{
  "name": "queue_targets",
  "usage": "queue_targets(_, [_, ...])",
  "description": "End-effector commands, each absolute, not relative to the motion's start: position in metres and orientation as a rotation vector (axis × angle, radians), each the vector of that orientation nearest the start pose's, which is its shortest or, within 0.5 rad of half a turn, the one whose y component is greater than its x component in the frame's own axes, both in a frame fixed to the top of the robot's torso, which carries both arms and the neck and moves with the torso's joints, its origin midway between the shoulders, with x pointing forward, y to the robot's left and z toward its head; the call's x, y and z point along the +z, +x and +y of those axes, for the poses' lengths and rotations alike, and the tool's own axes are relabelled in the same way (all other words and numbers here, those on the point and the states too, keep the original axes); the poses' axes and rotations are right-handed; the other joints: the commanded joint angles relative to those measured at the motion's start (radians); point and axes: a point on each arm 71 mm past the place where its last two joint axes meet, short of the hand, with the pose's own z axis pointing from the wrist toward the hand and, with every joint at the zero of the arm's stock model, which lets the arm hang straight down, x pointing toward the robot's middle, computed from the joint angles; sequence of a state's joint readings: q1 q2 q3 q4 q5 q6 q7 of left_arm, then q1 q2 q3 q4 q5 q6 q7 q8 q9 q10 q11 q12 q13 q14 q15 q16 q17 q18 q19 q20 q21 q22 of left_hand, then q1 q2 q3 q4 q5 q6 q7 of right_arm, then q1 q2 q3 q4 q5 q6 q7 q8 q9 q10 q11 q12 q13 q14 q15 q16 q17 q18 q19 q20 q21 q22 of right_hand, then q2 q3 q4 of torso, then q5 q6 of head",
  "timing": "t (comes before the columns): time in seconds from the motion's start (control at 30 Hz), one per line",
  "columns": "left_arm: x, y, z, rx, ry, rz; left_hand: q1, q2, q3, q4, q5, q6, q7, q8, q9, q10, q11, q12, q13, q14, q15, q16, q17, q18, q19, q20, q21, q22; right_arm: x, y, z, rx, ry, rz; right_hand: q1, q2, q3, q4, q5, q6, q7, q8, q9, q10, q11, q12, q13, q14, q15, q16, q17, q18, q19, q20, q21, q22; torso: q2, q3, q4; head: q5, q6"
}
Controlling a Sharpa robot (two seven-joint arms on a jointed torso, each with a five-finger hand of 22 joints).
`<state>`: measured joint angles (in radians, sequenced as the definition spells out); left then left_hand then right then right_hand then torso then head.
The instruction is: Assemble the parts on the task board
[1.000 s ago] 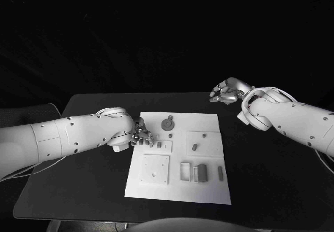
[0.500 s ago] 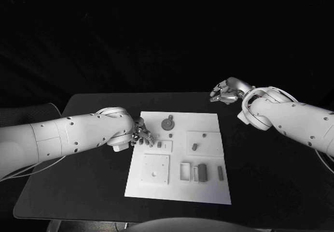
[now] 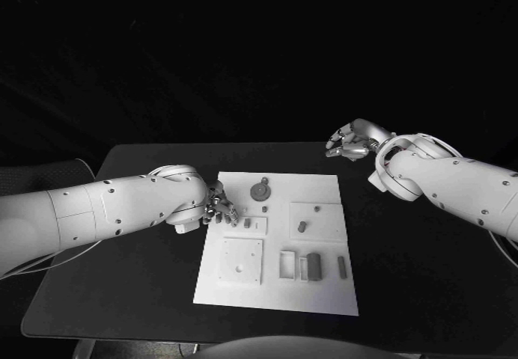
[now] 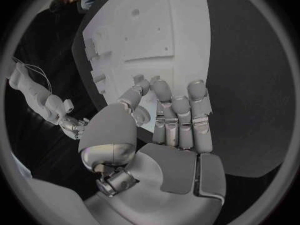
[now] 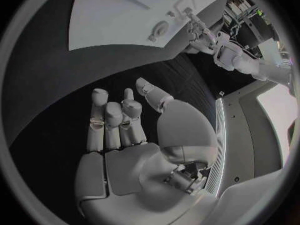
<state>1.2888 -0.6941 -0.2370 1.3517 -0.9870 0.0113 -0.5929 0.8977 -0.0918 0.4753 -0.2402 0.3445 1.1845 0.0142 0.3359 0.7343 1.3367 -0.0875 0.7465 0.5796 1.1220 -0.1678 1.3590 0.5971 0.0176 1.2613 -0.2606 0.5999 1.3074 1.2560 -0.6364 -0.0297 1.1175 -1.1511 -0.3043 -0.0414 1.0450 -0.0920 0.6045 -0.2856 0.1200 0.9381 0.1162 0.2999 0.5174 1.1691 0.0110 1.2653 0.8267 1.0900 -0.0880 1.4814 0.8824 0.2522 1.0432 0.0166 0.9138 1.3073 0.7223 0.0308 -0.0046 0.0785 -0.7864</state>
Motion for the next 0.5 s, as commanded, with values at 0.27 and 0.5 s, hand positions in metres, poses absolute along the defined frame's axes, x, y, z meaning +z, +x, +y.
queue_targets(0.27, [-0.2579,0.4952,0.2081,-0.215,-0.266,2.352,0.004,0.011,-0.003,-0.002,0.006,0.008,0.007,-0.003,0.002,0.000,0.003,0.005,-0.001,0.001,-0.002,0.004,-0.001,0.017,0.001,0.000,0.002,0.019,-0.1765,0.5664,-0.2185,0.647,0.168,1.669,-0.008,-0.002,0.003,0.003,0.002,0.000,0.006,-0.006,0.002,-0.007,-0.001,-0.004,0.002,0.002,-0.006,-0.004,-0.001,0.010,0.003,0.004,-0.007,0.015,0.000,0.0000,-0.0001,-0.001,-0.002])
queue_targets(0.5, [-0.2581,0.4950,0.2076,-0.217,-0.262,2.357,0.001,0.014,-0.003,-0.001,0.007,0.008,0.007,-0.003,0.003,0.000,0.003,0.005,-0.001,0.001,-0.001,0.005,-0.001,0.017,0.001,-0.001,0.002,0.019,-0.1765,0.5665,-0.2183,0.647,0.168,1.669,-0.008,-0.002,0.003,0.003,0.002,0.000,0.006,-0.006,0.002,-0.007,-0.001,-0.004,0.002,0.002,-0.005,-0.004,-0.001,0.010,0.003,0.004,-0.007,0.015,0.000,-0.0003,0.0001,0.000,-0.002])
